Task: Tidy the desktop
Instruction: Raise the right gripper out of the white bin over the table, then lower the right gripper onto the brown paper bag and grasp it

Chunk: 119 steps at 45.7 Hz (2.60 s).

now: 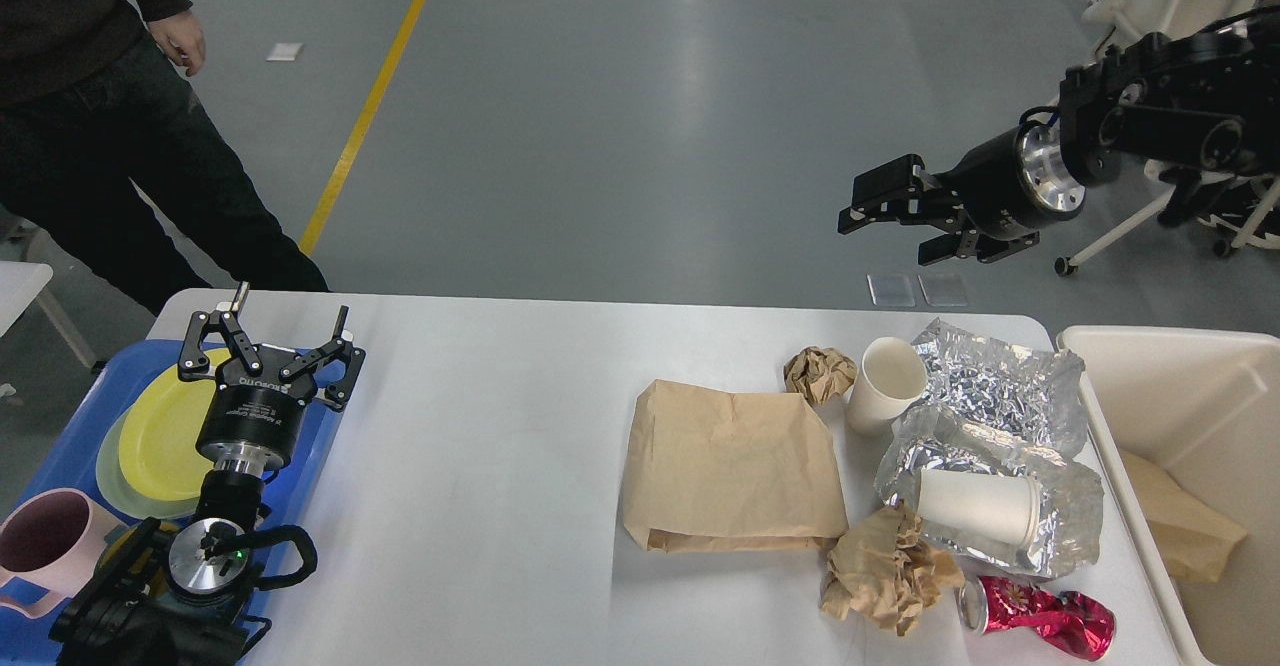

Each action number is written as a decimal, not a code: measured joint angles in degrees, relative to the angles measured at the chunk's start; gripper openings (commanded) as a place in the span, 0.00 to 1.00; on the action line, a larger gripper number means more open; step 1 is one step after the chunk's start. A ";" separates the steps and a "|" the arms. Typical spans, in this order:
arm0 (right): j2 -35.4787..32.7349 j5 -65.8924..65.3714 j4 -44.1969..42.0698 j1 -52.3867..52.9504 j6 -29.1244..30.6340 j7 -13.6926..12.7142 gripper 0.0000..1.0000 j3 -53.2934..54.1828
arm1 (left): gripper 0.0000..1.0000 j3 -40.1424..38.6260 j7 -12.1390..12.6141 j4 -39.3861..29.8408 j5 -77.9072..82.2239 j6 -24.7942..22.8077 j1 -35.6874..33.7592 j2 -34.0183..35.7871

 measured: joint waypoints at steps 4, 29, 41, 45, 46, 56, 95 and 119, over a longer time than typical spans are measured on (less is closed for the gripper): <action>2.63 0.11 7.55 9.02 5.50 -0.49 1.00 -4.65 | 0.96 0.00 0.00 0.00 0.00 0.00 0.00 0.00; -0.94 4.90 37.96 34.86 5.97 -24.45 0.95 -8.09 | 0.96 -0.05 0.00 0.00 0.00 0.00 -0.03 0.00; -2.44 5.04 37.74 33.95 4.84 -24.51 0.94 -10.31 | 0.96 -0.06 0.00 0.00 0.00 0.00 -0.04 0.00; -2.70 5.05 37.70 32.55 3.23 -24.51 0.93 -11.25 | 0.96 -0.06 0.00 0.00 0.00 0.00 -0.04 0.00; -2.84 5.05 37.66 32.28 2.95 -24.51 0.92 -11.44 | 0.96 -0.06 0.00 0.00 0.00 0.00 -0.04 0.00; -3.13 9.24 37.11 24.79 -7.17 -24.82 0.88 -5.17 | 0.96 -0.07 0.00 -0.01 0.00 0.00 0.01 0.00; 18.26 11.08 7.04 -18.00 -19.00 -38.27 0.89 27.30 | 0.96 -0.06 0.02 -0.01 0.00 -0.07 -0.08 0.00; 17.30 10.16 2.08 -23.96 -25.12 -40.22 0.87 18.97 | 0.96 -0.06 0.09 -0.07 0.00 -0.08 -0.06 0.00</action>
